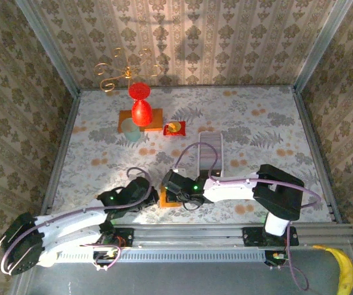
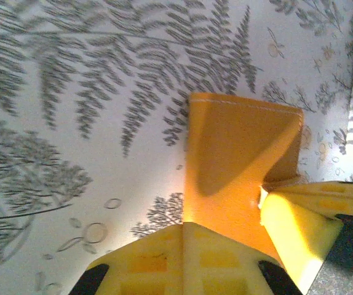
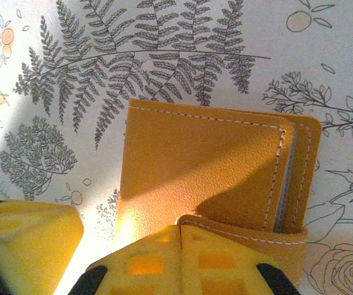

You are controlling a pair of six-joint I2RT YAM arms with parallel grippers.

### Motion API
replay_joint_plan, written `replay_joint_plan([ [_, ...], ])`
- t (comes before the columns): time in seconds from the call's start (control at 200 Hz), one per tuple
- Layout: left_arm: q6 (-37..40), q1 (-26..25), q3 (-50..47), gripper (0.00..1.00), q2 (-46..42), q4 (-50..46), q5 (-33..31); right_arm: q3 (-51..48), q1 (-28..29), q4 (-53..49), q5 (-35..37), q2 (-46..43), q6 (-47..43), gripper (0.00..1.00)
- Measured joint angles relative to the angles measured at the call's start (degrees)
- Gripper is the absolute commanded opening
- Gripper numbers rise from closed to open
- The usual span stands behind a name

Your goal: Put the credit cards into the card holder

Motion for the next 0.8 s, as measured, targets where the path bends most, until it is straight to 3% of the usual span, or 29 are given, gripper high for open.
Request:
replay_joint_plan([
  [0.105, 0.15, 1.57, -0.04, 0.07, -4.13, -4.37, -1.31, 1.38, 0.46, -2.08, 1.11, 0.63, -0.02, 0.0],
  [0.21, 1.64, 3.48, 0.04, 0.25, -7.76, -8.87, -2.99, 0.87, 0.79, -1.84, 1.88, -0.07, -0.66, 0.0],
  [0.355, 4.74, 6.6, 1.68, 0.51, -10.8, -14.56, -6.1, -0.57, 0.81, -0.98, 2.32, -1.84, -2.56, 0.24],
  [0.45, 7.8, 8.44, 4.46, 0.67, -11.72, -16.61, -8.59, -0.83, 0.79, -0.24, 2.25, -2.95, -4.44, 0.34],
  [0.485, 9.01, 9.16, 5.57, 0.92, -11.8, -16.96, -9.49, -0.87, 0.68, 0.48, 2.12, -3.56, -5.33, 0.36],
  [0.505, 9.01, 9.51, 6.16, 0.99, -11.82, -17.09, -9.9, -0.92, 0.61, 0.98, 2.03, -3.89, -5.73, 0.38],
  [0.69, 14.69, 15.52, 13.4, 1.0, -11.56, -18.93, -13.05, -1.51, -0.09, 4.15, 1.92, -11.19, -9.84, 0.48],
  [0.8, 18.64, 17.57, 15.96, 1.0, -12.17, -17.62, -15.1, -4.87, -0.44, 4.7, 5.09, -19.91, -13.81, 0.6],
])
